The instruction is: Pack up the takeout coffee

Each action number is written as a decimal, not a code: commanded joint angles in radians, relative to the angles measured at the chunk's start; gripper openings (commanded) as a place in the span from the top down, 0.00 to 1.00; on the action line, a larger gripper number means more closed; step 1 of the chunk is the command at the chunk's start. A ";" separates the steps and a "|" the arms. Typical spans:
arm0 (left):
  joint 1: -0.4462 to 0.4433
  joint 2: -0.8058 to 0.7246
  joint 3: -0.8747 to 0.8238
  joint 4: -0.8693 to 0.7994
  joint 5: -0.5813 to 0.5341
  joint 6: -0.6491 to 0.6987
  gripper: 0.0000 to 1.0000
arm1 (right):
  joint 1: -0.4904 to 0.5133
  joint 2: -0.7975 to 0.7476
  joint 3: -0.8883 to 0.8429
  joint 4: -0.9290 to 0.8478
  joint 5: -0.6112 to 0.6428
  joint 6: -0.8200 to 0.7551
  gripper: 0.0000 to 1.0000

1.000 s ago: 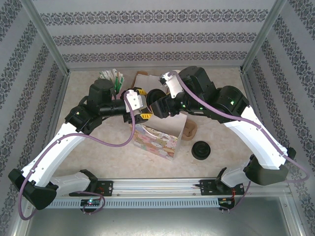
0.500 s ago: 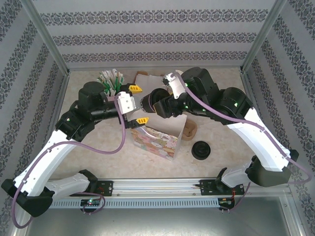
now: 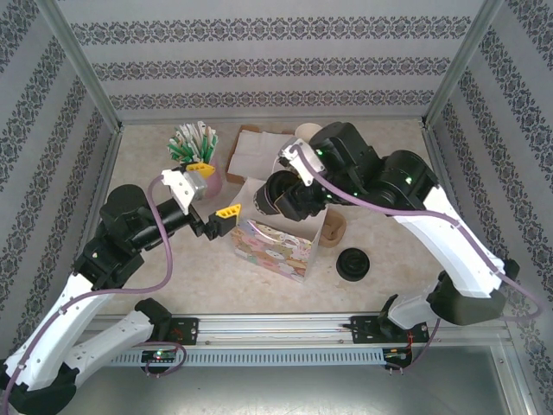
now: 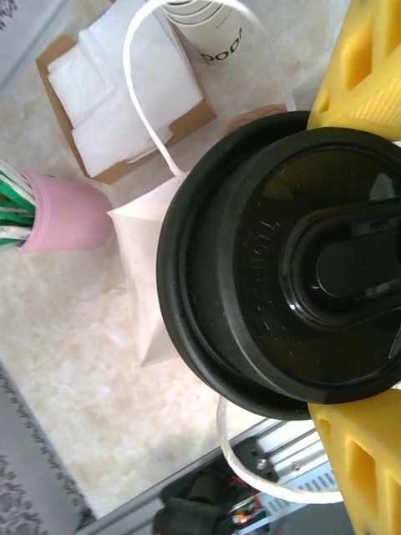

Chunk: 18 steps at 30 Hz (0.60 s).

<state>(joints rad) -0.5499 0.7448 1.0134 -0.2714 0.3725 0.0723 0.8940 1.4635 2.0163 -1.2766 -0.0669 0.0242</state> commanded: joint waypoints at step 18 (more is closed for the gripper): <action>0.124 0.013 -0.160 -0.024 -0.244 -0.612 0.06 | -0.017 0.299 0.213 -0.221 -0.040 -0.247 0.39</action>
<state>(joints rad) -0.4763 0.7547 0.8722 -0.2901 0.0765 -0.4381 0.8909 1.7454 2.2021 -1.4635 -0.0952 -0.1905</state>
